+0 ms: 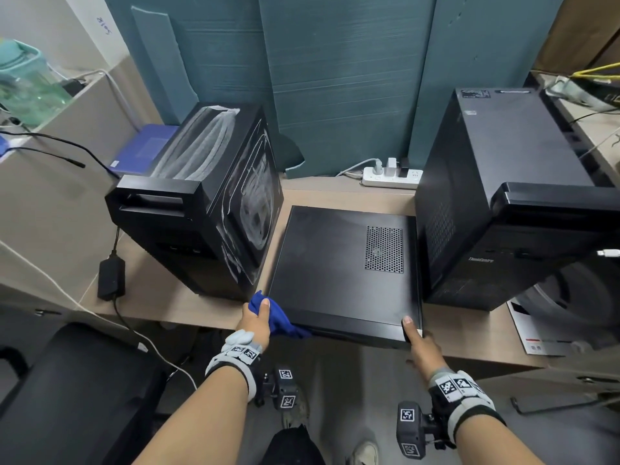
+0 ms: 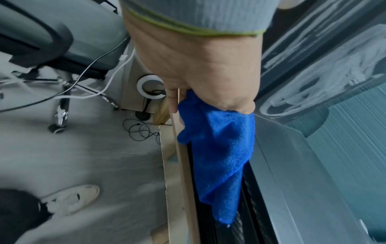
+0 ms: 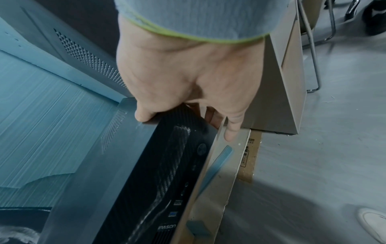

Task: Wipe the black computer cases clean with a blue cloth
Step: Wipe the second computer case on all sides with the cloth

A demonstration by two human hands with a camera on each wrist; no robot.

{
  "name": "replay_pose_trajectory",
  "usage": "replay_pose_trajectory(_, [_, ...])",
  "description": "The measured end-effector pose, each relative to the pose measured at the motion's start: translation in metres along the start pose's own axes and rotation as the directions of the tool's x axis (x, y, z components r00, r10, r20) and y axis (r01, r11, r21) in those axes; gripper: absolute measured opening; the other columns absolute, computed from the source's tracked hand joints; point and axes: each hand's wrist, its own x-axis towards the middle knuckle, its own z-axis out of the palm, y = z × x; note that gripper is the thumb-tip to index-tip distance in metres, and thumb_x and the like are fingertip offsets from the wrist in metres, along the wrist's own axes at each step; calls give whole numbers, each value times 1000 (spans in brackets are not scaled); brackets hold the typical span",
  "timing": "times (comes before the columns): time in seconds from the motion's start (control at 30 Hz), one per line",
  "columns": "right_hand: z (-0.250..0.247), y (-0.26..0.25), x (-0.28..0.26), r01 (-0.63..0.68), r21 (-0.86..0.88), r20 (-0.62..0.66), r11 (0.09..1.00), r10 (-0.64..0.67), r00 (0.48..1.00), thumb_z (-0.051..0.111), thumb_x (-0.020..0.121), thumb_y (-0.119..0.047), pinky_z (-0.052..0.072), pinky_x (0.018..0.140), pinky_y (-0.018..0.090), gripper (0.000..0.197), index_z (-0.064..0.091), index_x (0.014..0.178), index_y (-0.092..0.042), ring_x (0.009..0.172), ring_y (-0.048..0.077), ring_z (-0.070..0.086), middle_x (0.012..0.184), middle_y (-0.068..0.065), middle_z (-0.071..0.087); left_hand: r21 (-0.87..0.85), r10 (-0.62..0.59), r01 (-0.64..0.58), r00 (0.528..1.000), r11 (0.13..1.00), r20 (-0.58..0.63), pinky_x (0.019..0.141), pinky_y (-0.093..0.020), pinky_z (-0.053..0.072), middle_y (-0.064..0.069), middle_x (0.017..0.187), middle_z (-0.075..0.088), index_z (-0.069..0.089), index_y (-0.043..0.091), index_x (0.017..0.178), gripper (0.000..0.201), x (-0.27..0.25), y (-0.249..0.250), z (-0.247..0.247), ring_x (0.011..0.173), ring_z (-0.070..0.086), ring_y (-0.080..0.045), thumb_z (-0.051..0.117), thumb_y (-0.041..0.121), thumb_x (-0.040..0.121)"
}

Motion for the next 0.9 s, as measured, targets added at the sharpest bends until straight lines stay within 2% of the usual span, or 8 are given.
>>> replay_pose_trajectory(0.07, [0, -2, -4, 8, 3, 1, 1000, -8, 1000, 52, 54, -98, 46, 107, 57, 119, 40, 148, -25, 127, 41, 48, 147, 16, 39, -164, -2, 5, 1000, 986, 18, 98, -30, 36, -7, 120, 61, 46, 16, 141, 50, 0, -6, 5, 119, 57, -32, 45, 49, 103])
replay_pose_trajectory(0.17, [-2, -2, -7, 12, 17, 38, 1000, -12, 999, 56, 71, -89, 51, 99, 59, 105, 34, 153, -29, 132, 40, 45, 153, 14, 36, -277, -10, 12, 1000, 961, 10, 104, -32, 37, -4, 119, 62, 47, 20, 143, 48, -2, -12, 11, 119, 57, -29, 49, 46, 103])
replay_pose_trajectory(0.3, [-5, 2, -11, -7, 53, 92, 999, 2, 996, 59, 53, -97, 55, 91, 60, 117, 28, 153, -45, 136, 40, 45, 156, 8, 39, -322, 9, -1, 1000, 947, 25, 102, -30, 37, 1, 117, 63, 49, 29, 142, 44, -8, -18, 10, 116, 59, -26, 52, 47, 101])
replay_pose_trajectory(0.43, [-6, 3, -11, 0, 87, 124, 996, -10, 992, 61, 52, -98, 53, 93, 61, 118, 20, 153, -51, 143, 37, 38, 162, 1, 32, -355, -16, 25, 999, 935, 28, 105, -36, 41, -5, 116, 64, 52, 32, 137, 43, -9, -23, 8, 114, 60, -28, 56, 50, 97])
replay_pose_trajectory(0.53, [-6, 3, -16, -11, 143, 143, 990, -10, 990, 64, 55, -94, 56, 87, 58, 111, 21, 149, -55, 140, 34, 41, 161, -2, 31, -378, -56, 61, 998, 924, 24, 93, -33, 42, -7, 112, 62, 51, 27, 136, 37, -12, -19, 8, 105, 58, -26, 56, 39, 101])
replay_pose_trajectory(0.67, [-5, 7, -26, -8, 262, 156, 965, -34, 987, 68, 66, -82, 56, 77, 54, 88, 33, 140, -51, 137, 31, 41, 156, -7, 34, -374, -75, 68, 997, 925, -5, 92, -33, 42, -9, 114, 60, 52, 21, 138, 39, -25, -17, 8, 106, 57, -28, 56, 36, 101])
replay_pose_trajectory(0.77, [-3, 11, -29, -15, 360, 159, 933, -46, 986, 66, 88, -63, 52, 88, 59, 62, 36, 138, -42, 140, 30, 38, 153, -8, 34, -392, -85, 65, 996, 918, -33, 92, -31, 39, -4, 114, 57, 51, 23, 141, 43, -34, -25, 10, 105, 54, -24, 58, 37, 100])
replay_pose_trajectory(0.9, [-1, 15, -28, -27, 439, 142, 898, -40, 989, 66, 93, -52, 46, 99, 65, 55, 41, 136, -29, 135, 28, 42, 150, -2, 38, -446, -72, 41, 996, 894, -52, 89, -28, 40, 1, 117, 60, 52, 29, 141, 42, -38, -30, 12, 110, 57, -22, 59, 38, 100])
